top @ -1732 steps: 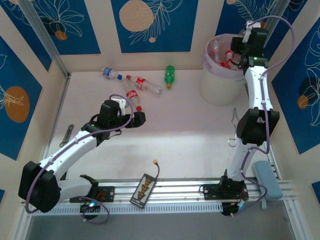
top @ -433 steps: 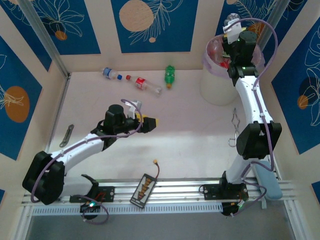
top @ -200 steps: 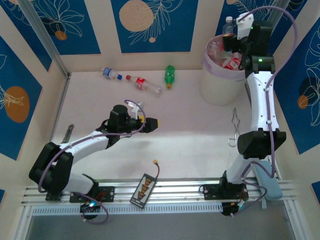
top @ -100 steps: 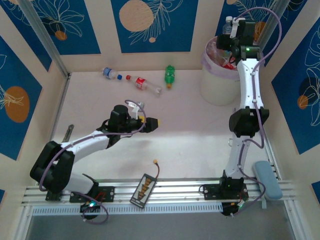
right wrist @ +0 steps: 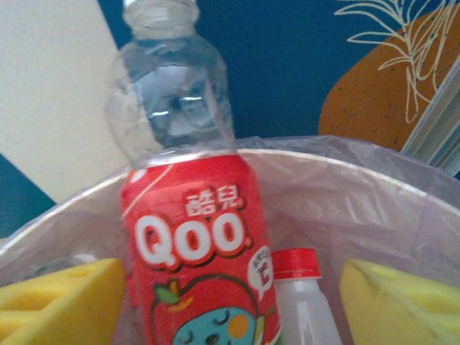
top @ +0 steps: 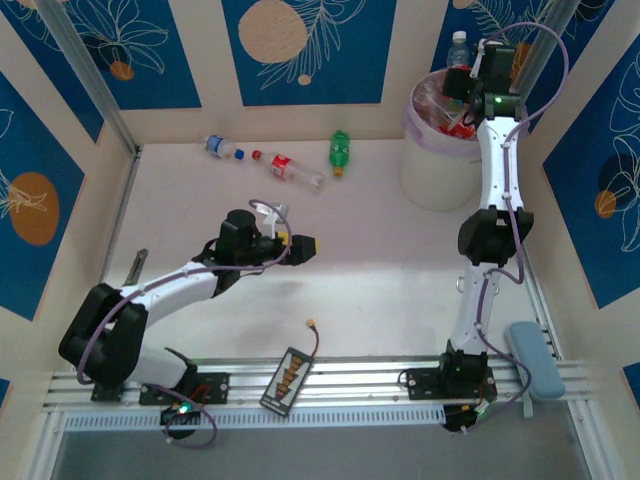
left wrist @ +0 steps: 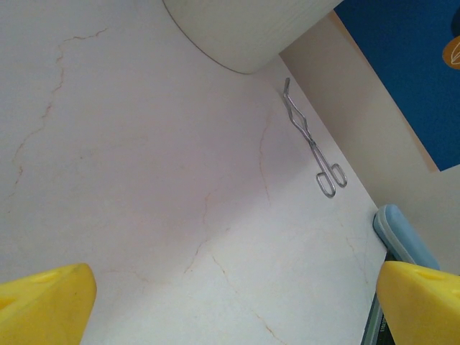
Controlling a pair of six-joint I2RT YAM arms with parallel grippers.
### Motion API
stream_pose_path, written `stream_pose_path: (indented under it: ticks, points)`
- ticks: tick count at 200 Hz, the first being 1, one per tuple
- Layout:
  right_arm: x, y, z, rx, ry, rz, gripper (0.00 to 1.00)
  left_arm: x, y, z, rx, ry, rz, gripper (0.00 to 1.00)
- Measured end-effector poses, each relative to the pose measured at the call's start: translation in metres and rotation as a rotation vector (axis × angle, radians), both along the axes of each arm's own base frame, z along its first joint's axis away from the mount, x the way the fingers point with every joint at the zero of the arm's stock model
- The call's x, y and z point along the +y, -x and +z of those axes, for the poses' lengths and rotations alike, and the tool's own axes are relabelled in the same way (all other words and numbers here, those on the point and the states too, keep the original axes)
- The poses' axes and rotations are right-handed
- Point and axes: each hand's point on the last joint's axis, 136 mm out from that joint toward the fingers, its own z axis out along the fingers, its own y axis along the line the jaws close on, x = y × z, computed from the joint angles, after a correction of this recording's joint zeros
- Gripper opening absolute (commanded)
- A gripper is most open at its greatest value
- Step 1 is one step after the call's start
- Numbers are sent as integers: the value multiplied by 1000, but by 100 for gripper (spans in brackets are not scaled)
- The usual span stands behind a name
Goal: Put the plastic bottles in the bin
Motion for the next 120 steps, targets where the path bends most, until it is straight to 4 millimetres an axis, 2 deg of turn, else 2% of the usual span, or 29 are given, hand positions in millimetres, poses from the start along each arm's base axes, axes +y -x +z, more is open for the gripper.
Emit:
stream_pose_path:
  ticks: [17, 47, 66, 91, 120]
  points:
    - [-5, -4, -5, -2, -11, -6, 80, 0, 0, 0, -1, -1, 2, 100]
    - [-1, -12, -22, 16, -43, 19, 80, 0, 0, 0, 0, -1, 3, 100]
    - [-2, -15, -24, 11, -56, 31, 75, 0, 0, -1, 2, -3, 3, 100]
    - [0, -16, -27, 14, -68, 40, 64, 1, -1, -1, 2, -4, 6, 100]
    - [4, -16, -27, 16, -62, 49, 62, 1, -1, -1, 2, -4, 7, 100]
